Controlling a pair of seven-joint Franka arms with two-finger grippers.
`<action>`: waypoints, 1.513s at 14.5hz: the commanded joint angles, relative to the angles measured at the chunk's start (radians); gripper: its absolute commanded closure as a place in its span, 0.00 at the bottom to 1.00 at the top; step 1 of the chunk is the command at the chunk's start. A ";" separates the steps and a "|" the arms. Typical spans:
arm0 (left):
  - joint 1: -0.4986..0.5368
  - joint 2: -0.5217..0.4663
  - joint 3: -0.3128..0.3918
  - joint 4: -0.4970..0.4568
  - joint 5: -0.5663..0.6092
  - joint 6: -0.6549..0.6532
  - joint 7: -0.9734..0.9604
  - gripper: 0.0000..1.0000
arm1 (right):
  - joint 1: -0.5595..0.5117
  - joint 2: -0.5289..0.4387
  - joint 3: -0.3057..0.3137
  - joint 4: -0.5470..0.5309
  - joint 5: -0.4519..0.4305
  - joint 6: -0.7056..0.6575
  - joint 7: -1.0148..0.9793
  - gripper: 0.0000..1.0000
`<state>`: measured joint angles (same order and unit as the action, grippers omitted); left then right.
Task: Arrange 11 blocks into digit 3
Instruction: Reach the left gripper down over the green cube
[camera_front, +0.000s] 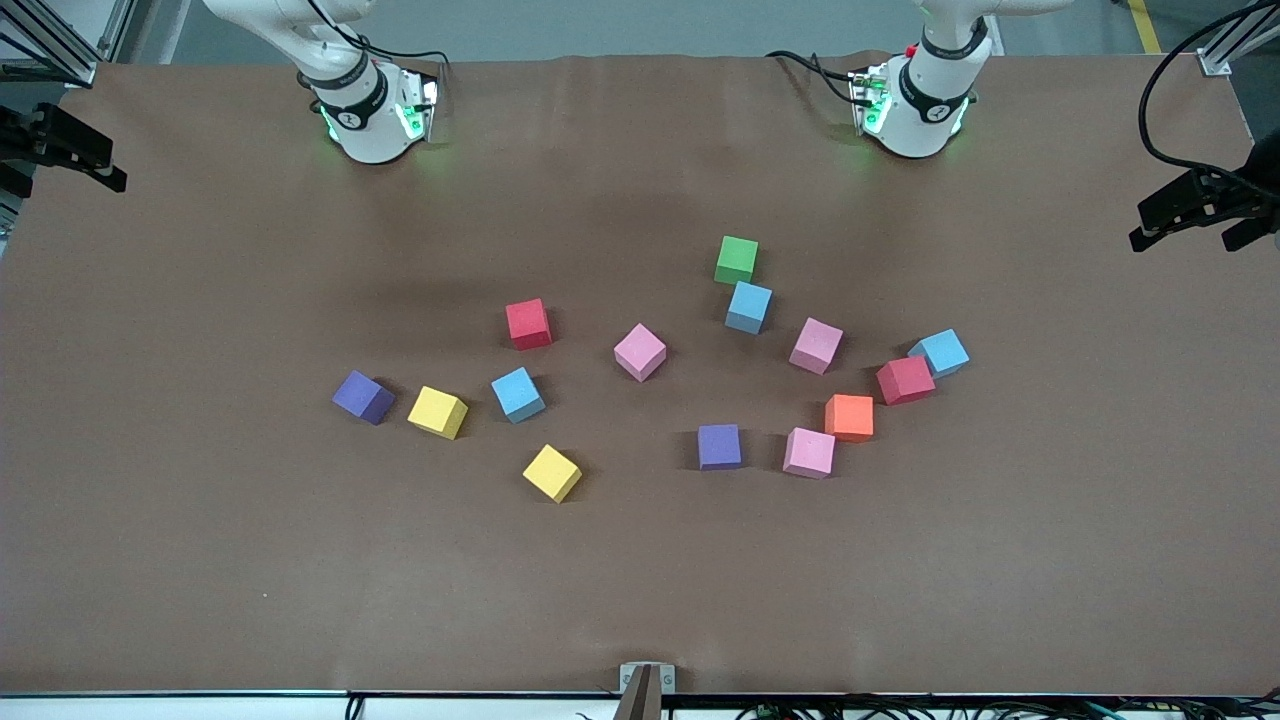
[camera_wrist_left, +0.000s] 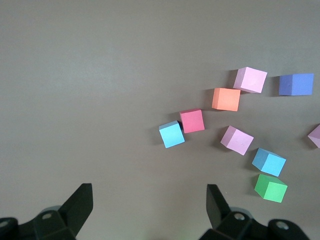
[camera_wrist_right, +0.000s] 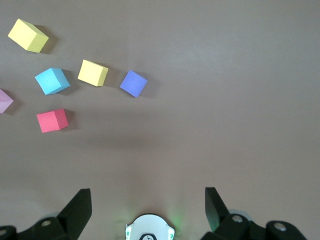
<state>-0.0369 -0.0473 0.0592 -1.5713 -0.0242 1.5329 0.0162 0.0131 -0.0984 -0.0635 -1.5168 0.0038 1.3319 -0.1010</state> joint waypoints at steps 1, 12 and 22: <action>0.000 0.010 0.001 0.022 -0.002 -0.019 0.002 0.00 | -0.016 -0.012 0.013 -0.003 0.001 0.000 -0.009 0.00; -0.047 0.032 -0.080 0.004 -0.057 -0.111 -0.024 0.00 | -0.015 -0.006 0.016 0.030 -0.013 0.015 -0.019 0.00; -0.049 0.095 -0.525 -0.292 -0.077 0.226 -0.473 0.00 | -0.018 -0.003 0.013 0.036 -0.018 0.016 -0.022 0.00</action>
<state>-0.0986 0.0759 -0.4196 -1.7743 -0.1007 1.6782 -0.4090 0.0130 -0.0983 -0.0621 -1.4852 -0.0011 1.3465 -0.1073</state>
